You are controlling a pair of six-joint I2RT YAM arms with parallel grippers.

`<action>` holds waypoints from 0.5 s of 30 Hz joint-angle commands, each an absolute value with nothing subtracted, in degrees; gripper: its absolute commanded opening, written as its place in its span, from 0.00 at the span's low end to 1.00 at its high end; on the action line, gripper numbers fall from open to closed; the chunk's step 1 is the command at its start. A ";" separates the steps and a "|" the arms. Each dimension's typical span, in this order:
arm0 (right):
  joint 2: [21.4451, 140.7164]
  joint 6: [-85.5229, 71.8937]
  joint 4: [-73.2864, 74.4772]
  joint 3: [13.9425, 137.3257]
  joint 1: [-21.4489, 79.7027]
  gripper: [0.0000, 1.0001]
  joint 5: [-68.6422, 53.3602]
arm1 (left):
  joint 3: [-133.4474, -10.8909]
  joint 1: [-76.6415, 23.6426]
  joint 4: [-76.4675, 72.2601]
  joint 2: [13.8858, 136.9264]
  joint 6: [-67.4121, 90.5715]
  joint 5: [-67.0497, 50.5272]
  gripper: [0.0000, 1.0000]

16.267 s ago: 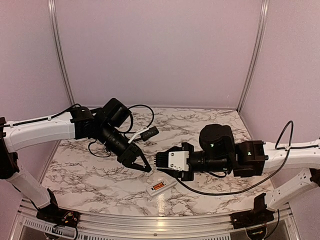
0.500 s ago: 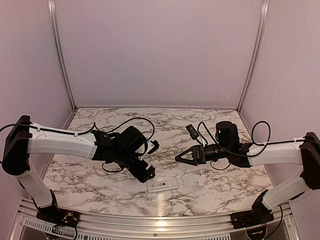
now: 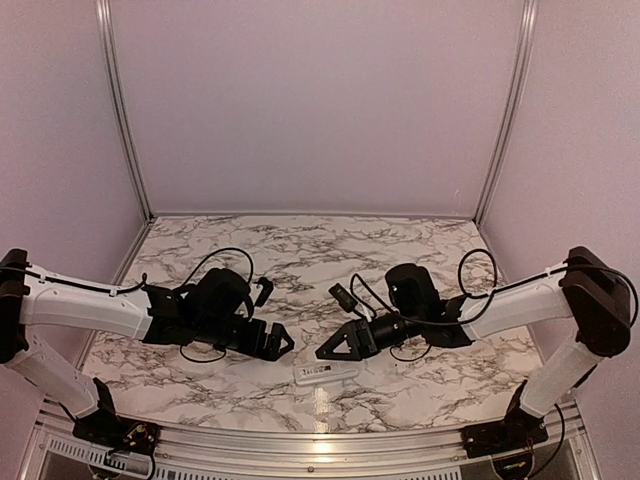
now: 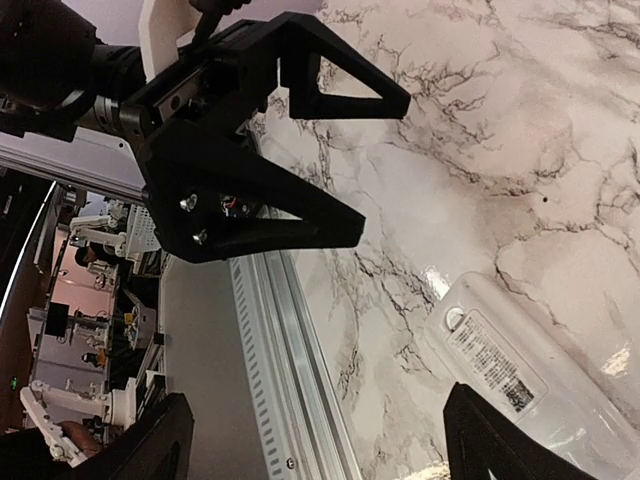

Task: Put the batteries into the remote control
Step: Press the battery cover onto the remote control.

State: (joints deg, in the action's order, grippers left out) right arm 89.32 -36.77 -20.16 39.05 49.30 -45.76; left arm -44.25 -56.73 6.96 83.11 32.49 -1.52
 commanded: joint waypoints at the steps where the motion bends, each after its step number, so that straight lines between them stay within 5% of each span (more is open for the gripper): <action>1: 93.67 -40.01 -21.96 41.88 52.00 0.88 -44.75 | -42.00 -57.18 0.61 83.10 41.20 -2.30 0.99; 6: 97.57 -42.24 -23.36 43.02 52.65 0.99 -44.54 | -43.44 -58.91 0.56 86.91 42.58 -0.92 0.99; 15: 99.64 -42.86 -21.83 42.78 52.76 0.99 -43.40 | -47.36 -62.38 1.56 94.68 45.62 -0.49 0.96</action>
State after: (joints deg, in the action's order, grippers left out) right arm 98.91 -42.24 -21.85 41.47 52.25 -44.69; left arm -44.84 -61.39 1.76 92.38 43.48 -1.45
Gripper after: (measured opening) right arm 0.987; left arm 0.982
